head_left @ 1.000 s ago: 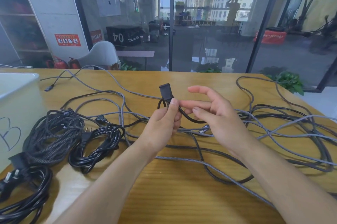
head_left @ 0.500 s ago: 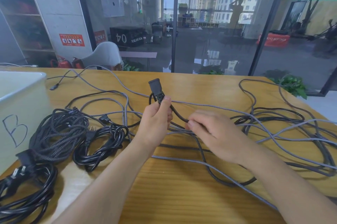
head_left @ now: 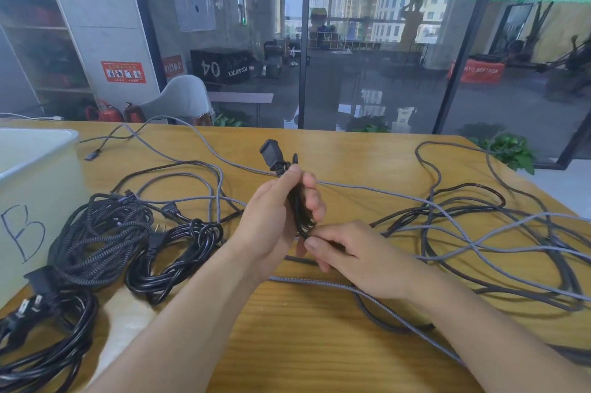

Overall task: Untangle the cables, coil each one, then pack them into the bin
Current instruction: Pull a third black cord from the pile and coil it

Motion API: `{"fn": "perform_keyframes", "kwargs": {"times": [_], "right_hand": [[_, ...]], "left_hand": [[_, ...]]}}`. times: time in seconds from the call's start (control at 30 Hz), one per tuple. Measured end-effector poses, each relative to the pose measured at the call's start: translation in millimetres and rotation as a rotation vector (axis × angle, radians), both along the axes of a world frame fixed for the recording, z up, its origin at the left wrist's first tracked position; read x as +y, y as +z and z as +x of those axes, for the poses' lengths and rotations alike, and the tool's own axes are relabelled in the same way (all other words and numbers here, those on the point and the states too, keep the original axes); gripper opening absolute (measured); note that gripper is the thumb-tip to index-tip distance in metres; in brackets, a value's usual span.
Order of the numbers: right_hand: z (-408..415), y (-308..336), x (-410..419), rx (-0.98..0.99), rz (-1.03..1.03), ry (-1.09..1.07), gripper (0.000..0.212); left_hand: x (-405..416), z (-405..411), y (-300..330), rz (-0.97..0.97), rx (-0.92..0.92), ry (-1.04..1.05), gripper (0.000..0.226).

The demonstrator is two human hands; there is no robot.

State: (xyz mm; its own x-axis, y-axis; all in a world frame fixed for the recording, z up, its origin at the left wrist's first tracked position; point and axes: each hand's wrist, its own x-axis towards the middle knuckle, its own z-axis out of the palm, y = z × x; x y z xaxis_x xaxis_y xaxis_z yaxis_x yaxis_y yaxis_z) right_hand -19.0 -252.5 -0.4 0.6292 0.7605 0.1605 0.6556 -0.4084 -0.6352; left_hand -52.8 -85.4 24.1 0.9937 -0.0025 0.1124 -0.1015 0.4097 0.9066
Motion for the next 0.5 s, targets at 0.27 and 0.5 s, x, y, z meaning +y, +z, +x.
{"fn": "perform_keyframes", "kwargs": {"times": [0.27,0.5], "right_hand": [[23.4,0.1,-12.7,-0.146,-0.152,-0.157,0.084],[60.2,16.9,-73.1,-0.051,-0.162,-0.339,0.036]], "left_hand": [[13.0,-2.1,8.8,-0.034,0.023,-0.126,0.046],[22.7,-2.5,11.8,0.141,0.013,-0.171,0.044]]}}
